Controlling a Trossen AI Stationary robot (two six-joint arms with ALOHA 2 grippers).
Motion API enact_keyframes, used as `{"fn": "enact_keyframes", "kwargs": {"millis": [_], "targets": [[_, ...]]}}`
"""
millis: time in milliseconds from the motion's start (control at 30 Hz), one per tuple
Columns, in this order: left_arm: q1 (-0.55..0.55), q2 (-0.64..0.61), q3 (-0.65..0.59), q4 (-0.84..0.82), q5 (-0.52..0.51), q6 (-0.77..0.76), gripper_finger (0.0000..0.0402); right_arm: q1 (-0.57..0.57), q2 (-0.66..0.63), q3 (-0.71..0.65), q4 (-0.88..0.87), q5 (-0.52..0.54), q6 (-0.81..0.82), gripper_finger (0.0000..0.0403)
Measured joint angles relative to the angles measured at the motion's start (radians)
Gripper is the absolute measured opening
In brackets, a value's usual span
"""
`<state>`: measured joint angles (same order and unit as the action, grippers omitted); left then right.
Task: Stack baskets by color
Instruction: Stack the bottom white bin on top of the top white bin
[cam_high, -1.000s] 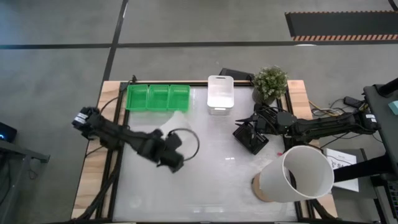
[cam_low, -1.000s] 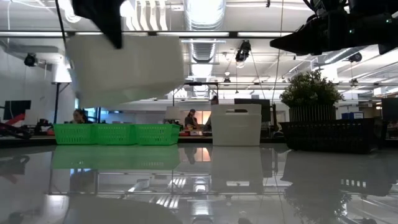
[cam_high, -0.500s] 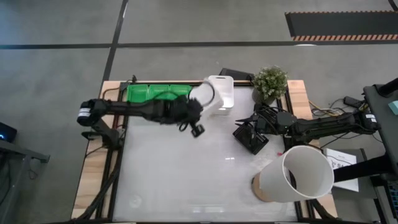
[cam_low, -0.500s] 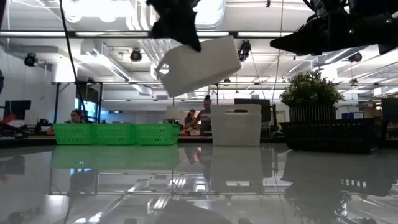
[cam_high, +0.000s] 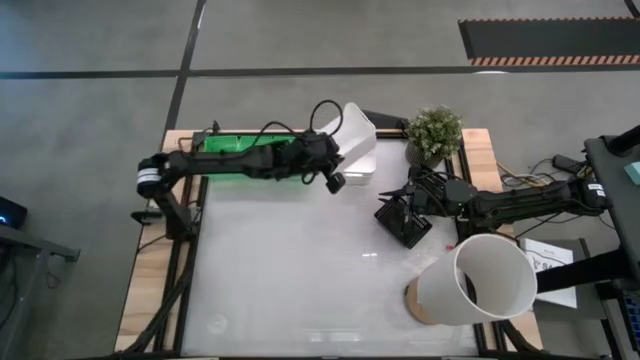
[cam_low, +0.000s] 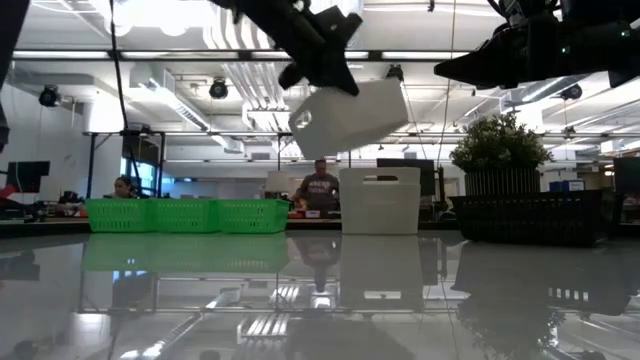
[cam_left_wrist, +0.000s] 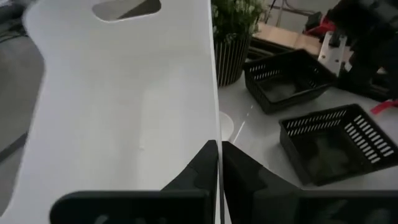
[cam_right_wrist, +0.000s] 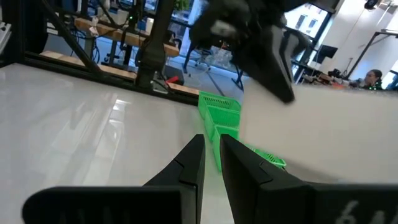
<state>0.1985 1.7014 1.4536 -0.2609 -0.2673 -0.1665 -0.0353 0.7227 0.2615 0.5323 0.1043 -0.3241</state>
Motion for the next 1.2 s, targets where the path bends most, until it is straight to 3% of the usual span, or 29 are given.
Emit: {"fn": "enact_keyframes", "kwargs": {"millis": [400,1200], "targets": [[0.025,0.125,0.004,0.121,0.002,-0.003,0.0,0.0,0.0,0.0,0.001,0.0,0.006,0.0043],[0.031,0.137,0.002,0.171,0.002,-0.01,0.0,0.0,0.0,0.0,0.009,0.0,0.01,0.0043]]}}
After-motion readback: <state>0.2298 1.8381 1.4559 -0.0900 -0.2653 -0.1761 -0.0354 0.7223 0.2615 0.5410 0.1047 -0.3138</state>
